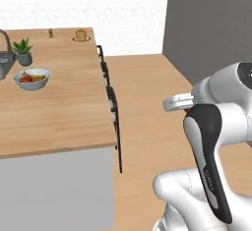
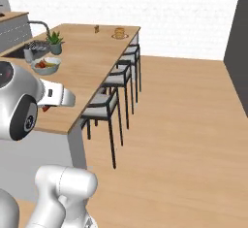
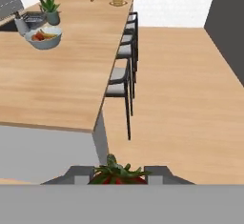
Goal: Take the strawberry from the fridge and place it on top of the pancake, located on the dining counter.
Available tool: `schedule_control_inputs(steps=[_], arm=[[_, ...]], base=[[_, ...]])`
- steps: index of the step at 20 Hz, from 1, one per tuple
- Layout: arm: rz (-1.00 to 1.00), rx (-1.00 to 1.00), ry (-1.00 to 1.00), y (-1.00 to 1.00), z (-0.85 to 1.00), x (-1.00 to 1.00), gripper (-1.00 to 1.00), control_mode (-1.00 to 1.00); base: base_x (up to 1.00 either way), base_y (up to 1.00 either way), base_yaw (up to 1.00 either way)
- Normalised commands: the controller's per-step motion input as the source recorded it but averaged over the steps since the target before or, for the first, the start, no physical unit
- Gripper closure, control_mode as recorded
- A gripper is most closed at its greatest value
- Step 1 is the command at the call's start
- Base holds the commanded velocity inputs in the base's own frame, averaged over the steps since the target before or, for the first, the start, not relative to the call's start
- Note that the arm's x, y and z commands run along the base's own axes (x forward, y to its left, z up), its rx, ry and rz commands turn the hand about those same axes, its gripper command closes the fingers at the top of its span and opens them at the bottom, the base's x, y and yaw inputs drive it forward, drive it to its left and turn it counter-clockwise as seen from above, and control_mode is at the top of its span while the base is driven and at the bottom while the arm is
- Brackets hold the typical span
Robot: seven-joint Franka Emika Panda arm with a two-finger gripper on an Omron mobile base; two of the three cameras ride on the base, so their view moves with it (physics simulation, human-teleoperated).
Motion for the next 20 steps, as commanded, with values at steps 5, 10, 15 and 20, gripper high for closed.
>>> schedule_control_inputs(steps=[5,10,15,20], arm=[[0.00,0.00,0.00,0.00,0.00,0.00,1.00,1.00],[0.00,0.00,0.00,0.00,0.00,0.00,1.00,1.00],[0.00,0.00,0.00,0.00,0.00,0.00,1.00,1.00],[0.00,0.00,0.00,0.00,0.00,0.00,1.00,1.00]], base=[[0.98,-0.70,0.09],[1.00,-0.49,0.16],[1.00,-0.57,0.21],[0.96,-0.72,0.28]])
